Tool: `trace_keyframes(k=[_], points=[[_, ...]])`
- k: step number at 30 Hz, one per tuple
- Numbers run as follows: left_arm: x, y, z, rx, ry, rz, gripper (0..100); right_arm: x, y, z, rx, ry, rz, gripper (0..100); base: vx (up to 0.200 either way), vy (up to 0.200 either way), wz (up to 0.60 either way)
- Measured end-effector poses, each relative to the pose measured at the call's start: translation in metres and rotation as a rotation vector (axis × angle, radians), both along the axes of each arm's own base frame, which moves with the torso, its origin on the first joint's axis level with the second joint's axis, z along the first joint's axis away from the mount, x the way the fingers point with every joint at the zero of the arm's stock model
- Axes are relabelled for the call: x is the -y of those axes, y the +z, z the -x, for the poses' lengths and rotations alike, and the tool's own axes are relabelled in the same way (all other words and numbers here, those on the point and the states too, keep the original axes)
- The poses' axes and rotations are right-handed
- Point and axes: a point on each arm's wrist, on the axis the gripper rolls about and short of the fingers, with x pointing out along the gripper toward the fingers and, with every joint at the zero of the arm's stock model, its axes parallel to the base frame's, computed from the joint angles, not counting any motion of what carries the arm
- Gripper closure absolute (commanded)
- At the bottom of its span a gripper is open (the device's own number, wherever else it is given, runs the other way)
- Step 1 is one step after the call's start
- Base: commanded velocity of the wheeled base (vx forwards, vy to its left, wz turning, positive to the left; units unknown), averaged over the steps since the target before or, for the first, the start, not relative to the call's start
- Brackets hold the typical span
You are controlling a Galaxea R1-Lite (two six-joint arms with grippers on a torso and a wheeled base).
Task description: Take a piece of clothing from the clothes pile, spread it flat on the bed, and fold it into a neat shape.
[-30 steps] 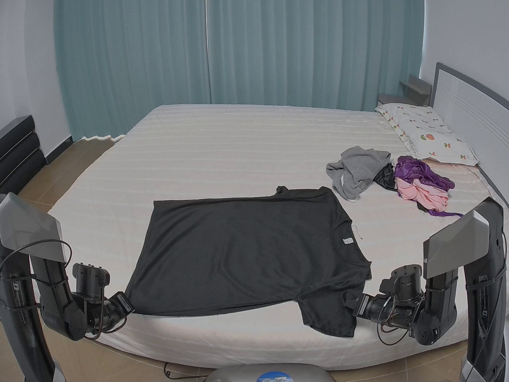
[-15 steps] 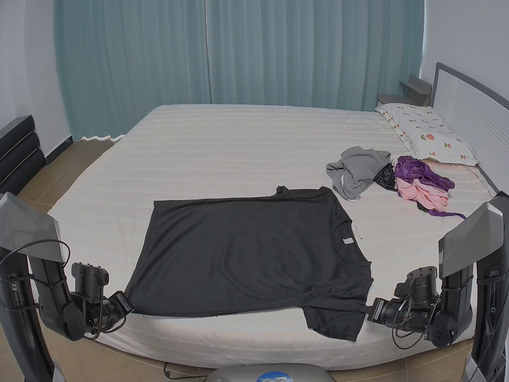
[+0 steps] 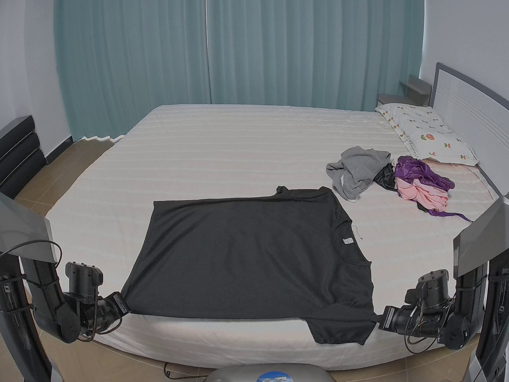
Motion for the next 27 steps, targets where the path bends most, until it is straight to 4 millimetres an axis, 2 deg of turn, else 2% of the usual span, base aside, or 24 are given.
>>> trace_keyframes(k=[27], points=[[-0.005,-0.004,0.027,-0.113,-0.117,-0.115,100,0.001,0.011,0.024,-0.143,0.021,0.133,100,0.0,0.0,0.0]])
